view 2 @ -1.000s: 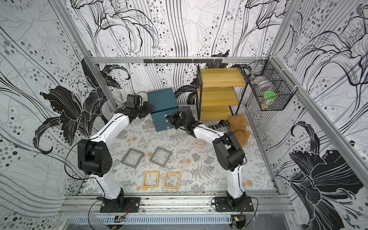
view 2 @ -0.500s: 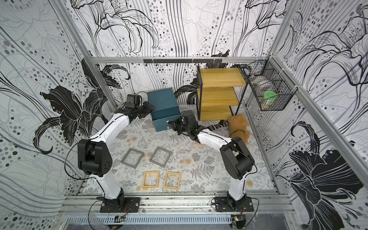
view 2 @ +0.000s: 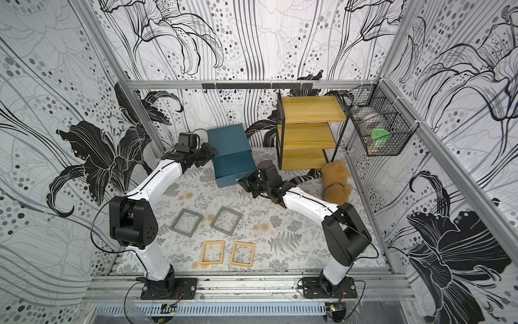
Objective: Place the brooch boxes into the drawer by color
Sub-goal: Open the drawer in the storage box.
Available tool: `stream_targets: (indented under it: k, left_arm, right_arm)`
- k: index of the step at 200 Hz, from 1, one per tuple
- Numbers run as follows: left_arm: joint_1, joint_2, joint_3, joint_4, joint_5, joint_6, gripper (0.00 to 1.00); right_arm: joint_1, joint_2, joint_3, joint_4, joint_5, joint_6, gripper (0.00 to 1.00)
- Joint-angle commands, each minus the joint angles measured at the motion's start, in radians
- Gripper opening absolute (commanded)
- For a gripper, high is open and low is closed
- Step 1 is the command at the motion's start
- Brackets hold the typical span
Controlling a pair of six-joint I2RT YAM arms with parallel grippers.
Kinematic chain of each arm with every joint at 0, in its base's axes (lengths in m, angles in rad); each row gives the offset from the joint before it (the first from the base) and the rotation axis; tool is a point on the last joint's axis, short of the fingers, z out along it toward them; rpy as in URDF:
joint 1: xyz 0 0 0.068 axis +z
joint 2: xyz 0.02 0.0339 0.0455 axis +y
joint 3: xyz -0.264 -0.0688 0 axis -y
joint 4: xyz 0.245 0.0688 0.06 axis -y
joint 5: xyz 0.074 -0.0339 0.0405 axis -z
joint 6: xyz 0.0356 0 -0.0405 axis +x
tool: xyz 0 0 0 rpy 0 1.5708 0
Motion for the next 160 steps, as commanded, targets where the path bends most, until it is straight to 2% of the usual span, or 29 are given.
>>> stream_targets:
  k: [1,160]
  left_arm:
    - [0.0,0.022,0.017,0.009,0.001,-0.004,0.48]
    - [0.0,0.012,0.004,0.019,0.004,-0.01,0.48]
  right_arm:
    - [0.008,-0.054,-0.022,-0.045,0.02,0.015,0.0]
    - [0.028,-0.14,-0.084,-0.116,0.04,0.041,0.0]
